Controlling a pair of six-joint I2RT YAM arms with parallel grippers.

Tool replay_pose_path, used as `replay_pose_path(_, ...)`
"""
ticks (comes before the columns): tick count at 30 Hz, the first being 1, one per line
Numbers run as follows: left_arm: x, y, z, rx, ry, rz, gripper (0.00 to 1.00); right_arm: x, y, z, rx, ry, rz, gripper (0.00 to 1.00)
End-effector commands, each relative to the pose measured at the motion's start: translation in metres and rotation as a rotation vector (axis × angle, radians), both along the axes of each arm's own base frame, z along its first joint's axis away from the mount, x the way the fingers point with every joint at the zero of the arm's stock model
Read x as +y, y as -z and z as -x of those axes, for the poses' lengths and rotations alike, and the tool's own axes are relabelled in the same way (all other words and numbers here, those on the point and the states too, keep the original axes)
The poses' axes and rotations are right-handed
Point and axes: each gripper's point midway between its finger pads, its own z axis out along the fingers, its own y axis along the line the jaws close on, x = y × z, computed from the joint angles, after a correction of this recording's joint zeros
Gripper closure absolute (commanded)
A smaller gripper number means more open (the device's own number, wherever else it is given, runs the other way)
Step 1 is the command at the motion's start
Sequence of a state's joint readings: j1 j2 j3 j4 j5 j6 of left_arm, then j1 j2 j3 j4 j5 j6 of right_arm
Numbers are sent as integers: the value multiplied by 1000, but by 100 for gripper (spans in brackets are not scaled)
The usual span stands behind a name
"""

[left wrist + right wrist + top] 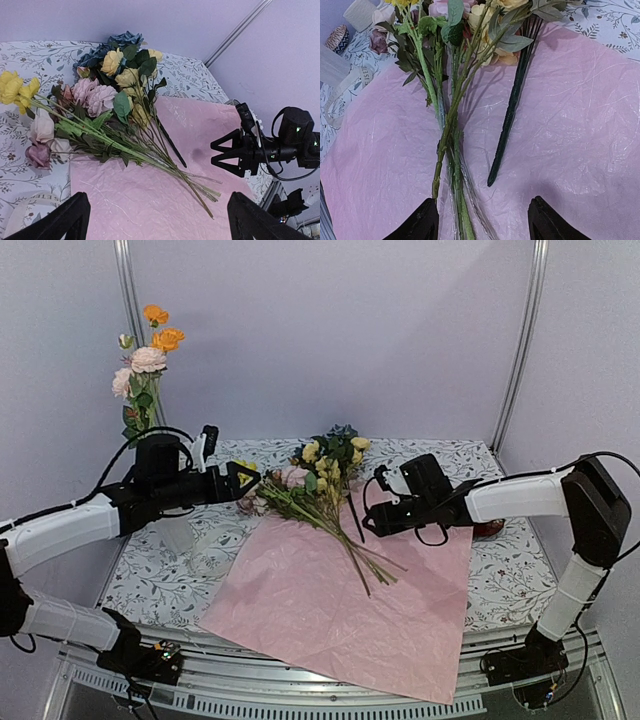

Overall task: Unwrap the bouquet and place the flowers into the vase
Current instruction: Pick up the fake flower from the flattened wrapping paper.

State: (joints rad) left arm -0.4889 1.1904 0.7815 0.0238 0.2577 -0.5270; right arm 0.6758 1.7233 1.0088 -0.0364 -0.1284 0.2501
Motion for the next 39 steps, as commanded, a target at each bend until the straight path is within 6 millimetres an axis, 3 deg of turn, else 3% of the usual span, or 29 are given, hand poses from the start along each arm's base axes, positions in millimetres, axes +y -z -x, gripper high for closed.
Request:
replay_pose_path(1, -12, 4, 2, 6, 60, 19, 2, 3, 12, 0, 49, -15, 32, 38)
replay_pose_path(10, -33, 23, 2, 59, 124, -19, 2, 11, 37, 1, 135, -47, 62, 47)
replay_pose_path(20, -42, 26, 7, 57, 177, -3, 6, 24, 44, 3, 169, -95, 72, 60)
replay_pose_path(29, -47, 20, 10, 41, 205, 16, 6, 52, 42, 19, 165, -168, 96, 61)
replay_pose_path(39, -47, 17, 12, 28, 202, 16, 6, 48, 51, 55, 236, -120, 110, 64)
